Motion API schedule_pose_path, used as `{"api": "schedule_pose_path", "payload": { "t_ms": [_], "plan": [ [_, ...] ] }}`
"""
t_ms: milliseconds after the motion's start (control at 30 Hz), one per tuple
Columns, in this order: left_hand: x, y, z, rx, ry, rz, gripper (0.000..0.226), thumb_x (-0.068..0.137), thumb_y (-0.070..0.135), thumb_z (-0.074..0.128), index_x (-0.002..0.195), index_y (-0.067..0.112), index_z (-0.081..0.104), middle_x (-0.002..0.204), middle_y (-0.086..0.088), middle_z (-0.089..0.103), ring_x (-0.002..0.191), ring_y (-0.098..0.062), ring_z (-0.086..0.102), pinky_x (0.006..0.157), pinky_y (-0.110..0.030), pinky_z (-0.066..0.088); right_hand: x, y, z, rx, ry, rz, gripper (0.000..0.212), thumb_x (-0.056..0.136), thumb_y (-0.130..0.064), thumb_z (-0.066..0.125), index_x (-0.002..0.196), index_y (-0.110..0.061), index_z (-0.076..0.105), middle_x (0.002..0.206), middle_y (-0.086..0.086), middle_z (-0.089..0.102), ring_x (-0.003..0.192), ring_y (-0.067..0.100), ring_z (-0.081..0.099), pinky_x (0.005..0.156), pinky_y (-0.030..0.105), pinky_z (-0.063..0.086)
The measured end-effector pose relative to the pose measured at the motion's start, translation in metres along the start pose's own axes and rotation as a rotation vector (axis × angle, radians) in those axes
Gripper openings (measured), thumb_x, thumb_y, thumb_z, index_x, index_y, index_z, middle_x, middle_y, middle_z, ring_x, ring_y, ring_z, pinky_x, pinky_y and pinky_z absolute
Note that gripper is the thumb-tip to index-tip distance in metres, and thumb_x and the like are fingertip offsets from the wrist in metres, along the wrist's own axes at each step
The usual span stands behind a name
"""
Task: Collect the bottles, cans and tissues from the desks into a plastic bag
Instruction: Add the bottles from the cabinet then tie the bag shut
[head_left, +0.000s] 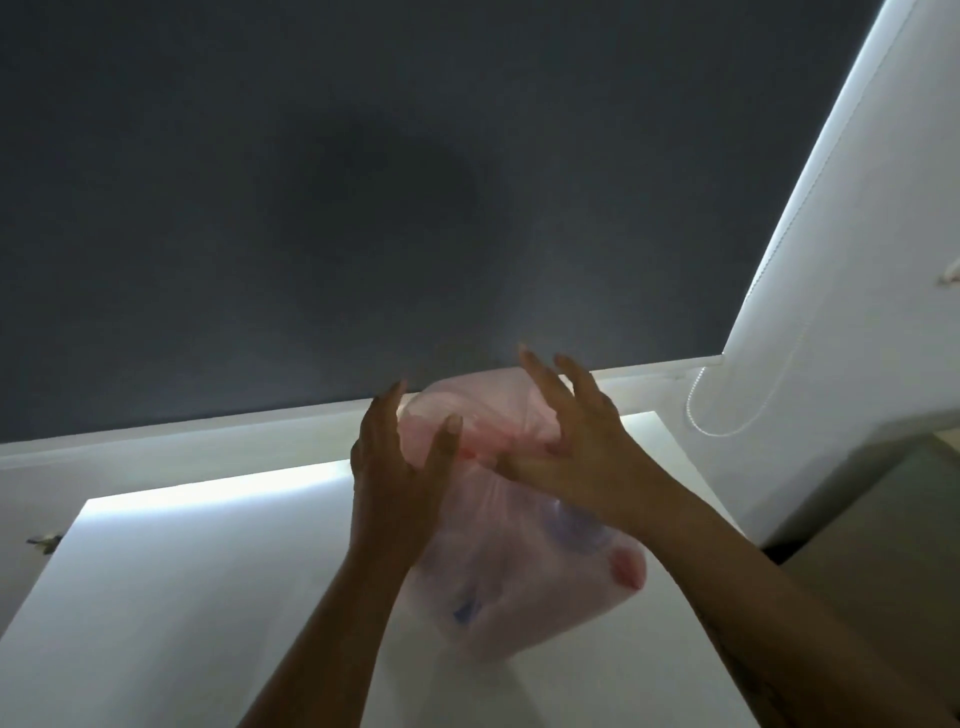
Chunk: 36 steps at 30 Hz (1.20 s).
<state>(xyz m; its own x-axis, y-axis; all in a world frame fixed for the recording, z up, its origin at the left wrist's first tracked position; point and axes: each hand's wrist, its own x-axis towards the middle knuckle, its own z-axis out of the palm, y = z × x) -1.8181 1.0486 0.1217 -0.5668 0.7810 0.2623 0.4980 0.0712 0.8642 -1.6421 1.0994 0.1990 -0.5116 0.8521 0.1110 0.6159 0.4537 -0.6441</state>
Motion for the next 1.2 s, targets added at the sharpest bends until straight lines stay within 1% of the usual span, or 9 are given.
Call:
{"api": "schedule_pose_path", "payload": {
  "t_ms": [100, 267, 367, 533, 667, 767, 867, 1033, 1200],
  "plan": [
    [-0.001, -0.017, 0.006, 0.023, -0.155, -0.061, 0.095, 0.063, 0.097, 0.03, 0.146, 0.052, 0.02, 0.157, 0.009, 0.034, 0.139, -0.023, 0.04, 0.11, -0.055, 0.037, -0.003, 0.005, 0.016, -0.227, -0.113, 0.063, 0.091, 0.073, -0.064, 0.065, 0.145, -0.053, 0.009, 0.157, -0.003, 0.014, 0.139, 0.033, 0.027, 0.105, 0.048, 0.036],
    [-0.017, -0.034, 0.006, 0.221, -0.26, -0.093, 0.078, 0.077, 0.082, 0.036, 0.143, 0.039, 0.036, 0.147, 0.002, 0.046, 0.132, -0.028, 0.045, 0.108, -0.051, 0.039, -0.017, 0.006, 0.043, -0.587, -0.013, 0.111, 0.069, 0.079, -0.058, 0.055, 0.138, -0.039, 0.025, 0.127, 0.005, 0.043, 0.109, 0.031, 0.052, 0.085, 0.039, 0.047],
    [-0.022, -0.029, 0.007, 0.245, -0.14, -0.074, 0.078, 0.08, 0.081, 0.028, 0.127, 0.024, 0.053, 0.129, -0.005, 0.056, 0.12, -0.034, 0.049, 0.099, -0.048, 0.038, -0.015, 0.008, 0.057, -0.695, 0.079, 0.039, 0.059, 0.082, -0.056, 0.053, 0.129, -0.026, 0.036, 0.117, 0.01, 0.047, 0.098, 0.03, 0.053, 0.076, 0.037, 0.048],
    [-0.015, -0.027, -0.004, 0.337, -0.271, -0.046, 0.057, 0.084, 0.06, 0.036, 0.122, 0.021, 0.049, 0.127, -0.004, 0.053, 0.118, -0.027, 0.042, 0.094, -0.041, 0.033, -0.012, 0.017, 0.069, -0.661, 0.115, -0.113, 0.048, 0.085, -0.046, 0.061, 0.118, -0.013, 0.051, 0.097, 0.011, 0.065, 0.079, 0.028, 0.059, 0.061, 0.037, 0.053],
    [-0.006, -0.026, 0.002, 0.148, -0.277, -0.065, 0.024, 0.099, 0.035, 0.046, 0.114, 0.019, 0.055, 0.116, -0.007, 0.061, 0.111, -0.029, 0.05, 0.093, -0.043, 0.046, -0.004, 0.013, 0.058, -0.555, 0.092, -0.124, 0.045, 0.093, -0.044, 0.049, 0.125, -0.011, 0.045, 0.104, 0.011, 0.064, 0.084, 0.03, 0.063, 0.072, 0.041, 0.054],
    [0.005, -0.008, -0.004, 0.035, -0.262, -0.057, 0.014, 0.101, 0.036, 0.04, 0.104, 0.028, 0.052, 0.105, 0.0, 0.062, 0.097, -0.023, 0.06, 0.085, -0.037, 0.053, 0.005, 0.002, 0.042, -0.413, 0.088, -0.123, 0.038, 0.096, -0.037, 0.047, 0.121, -0.008, 0.042, 0.103, 0.011, 0.062, 0.085, 0.032, 0.062, 0.068, 0.037, 0.046],
    [0.028, 0.022, -0.017, 0.039, -0.246, 0.007, 0.022, 0.102, 0.04, 0.039, 0.113, 0.026, 0.053, 0.109, 0.001, 0.064, 0.097, -0.022, 0.062, 0.089, -0.036, 0.053, 0.019, -0.019, 0.016, -0.355, 0.103, -0.136, 0.026, 0.093, -0.028, 0.05, 0.109, -0.009, 0.04, 0.095, 0.012, 0.057, 0.081, 0.033, 0.055, 0.065, 0.031, 0.03],
    [0.059, 0.077, -0.041, 0.021, -0.248, 0.059, 0.034, 0.102, 0.044, 0.038, 0.127, 0.027, 0.054, 0.12, -0.001, 0.062, 0.107, -0.025, 0.06, 0.1, -0.049, 0.049, 0.04, -0.053, -0.029, -0.348, 0.22, -0.161, 0.022, 0.091, -0.023, 0.051, 0.094, -0.016, 0.03, 0.076, -0.002, 0.041, 0.065, 0.023, 0.036, 0.061, 0.03, 0.024],
    [0.044, 0.104, -0.032, -0.02, -0.193, 0.129, 0.024, 0.102, 0.036, 0.042, 0.115, 0.025, 0.059, 0.11, 0.001, 0.065, 0.101, -0.023, 0.061, 0.098, -0.049, 0.05, 0.027, -0.044, -0.049, -0.35, 0.269, -0.152, 0.022, 0.09, -0.021, 0.051, 0.091, -0.015, 0.03, 0.063, -0.009, 0.031, 0.054, 0.015, 0.032, 0.051, 0.032, 0.02]
  ]
}}
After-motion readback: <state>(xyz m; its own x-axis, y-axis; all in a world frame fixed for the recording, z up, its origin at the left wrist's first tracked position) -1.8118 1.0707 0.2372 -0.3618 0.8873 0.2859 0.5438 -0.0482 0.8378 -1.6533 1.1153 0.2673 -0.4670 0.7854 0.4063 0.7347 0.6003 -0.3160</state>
